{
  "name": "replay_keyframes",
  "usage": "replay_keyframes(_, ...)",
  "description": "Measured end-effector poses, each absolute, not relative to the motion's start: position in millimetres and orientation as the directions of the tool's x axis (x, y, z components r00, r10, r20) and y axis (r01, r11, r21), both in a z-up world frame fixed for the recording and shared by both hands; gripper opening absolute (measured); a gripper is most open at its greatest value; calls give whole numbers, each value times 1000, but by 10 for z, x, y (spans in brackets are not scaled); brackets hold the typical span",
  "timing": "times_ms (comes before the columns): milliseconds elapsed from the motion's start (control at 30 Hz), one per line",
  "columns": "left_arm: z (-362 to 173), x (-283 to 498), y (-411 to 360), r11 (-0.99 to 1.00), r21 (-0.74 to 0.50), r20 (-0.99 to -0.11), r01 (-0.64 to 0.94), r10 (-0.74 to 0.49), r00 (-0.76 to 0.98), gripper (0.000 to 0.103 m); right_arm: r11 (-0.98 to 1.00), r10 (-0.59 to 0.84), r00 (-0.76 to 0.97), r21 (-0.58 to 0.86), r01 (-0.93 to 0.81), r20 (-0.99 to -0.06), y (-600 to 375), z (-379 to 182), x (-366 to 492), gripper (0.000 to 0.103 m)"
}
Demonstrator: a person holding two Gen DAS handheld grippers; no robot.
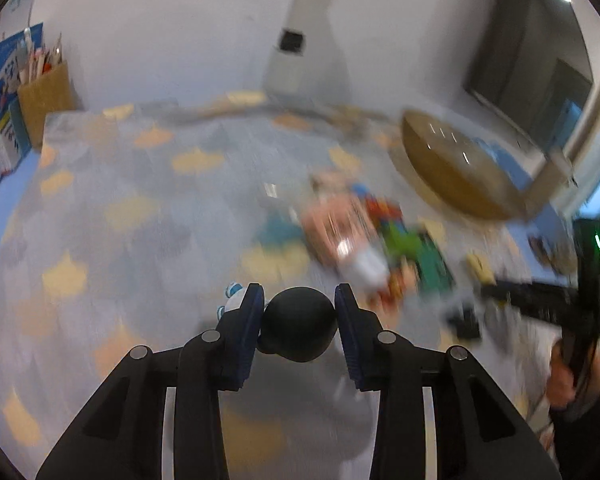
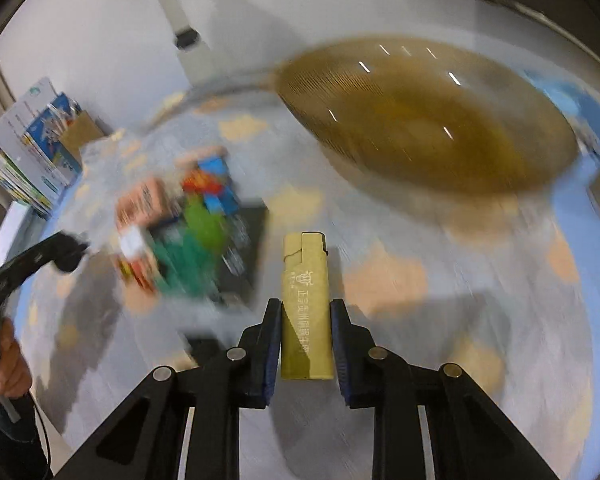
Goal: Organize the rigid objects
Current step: 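Carry the black ball toy and yellow lighter into the amber bowl and release both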
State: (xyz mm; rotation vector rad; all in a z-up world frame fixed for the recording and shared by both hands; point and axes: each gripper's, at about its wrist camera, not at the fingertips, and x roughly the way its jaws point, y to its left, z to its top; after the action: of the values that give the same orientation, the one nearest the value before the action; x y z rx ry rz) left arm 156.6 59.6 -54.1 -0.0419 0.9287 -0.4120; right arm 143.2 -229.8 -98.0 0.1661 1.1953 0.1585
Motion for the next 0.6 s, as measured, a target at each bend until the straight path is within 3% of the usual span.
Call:
replay_keyframes(133,-653,1319,607,928,-181,-778,326,-338,529,34,984,180,369,173,-54,-912,-2349,-991,1241,23)
replay_keyframes(233,-650,1235,620,942,-141,-792,305,-292,537,46,991,130,382,106,-83,-915,-2302,-994,1182,24)
replay_keyframes(367,-708,1092,624,947,-124,-807,297,-270,525,53,991,119,381,88,-98,-917,-2314,-1000,1144,29)
replay_keyframes(433,-734,1054,631,949,-122,-810,290,-264,523,65,990,133,379,104,-97,-916,-2342,-1003,1145,42)
replay_keyframes(500,-735,1050,606,952,-133,-806,276,-266,528,68,988,150,375,124,-94,-915,-2371,-1003,1163,56)
replay_keyframes(600,-770,1142,492,964,-92,-816,249,-216,536,65,987,162,387,140,-85,-908,-2379,-1020,1206,56)
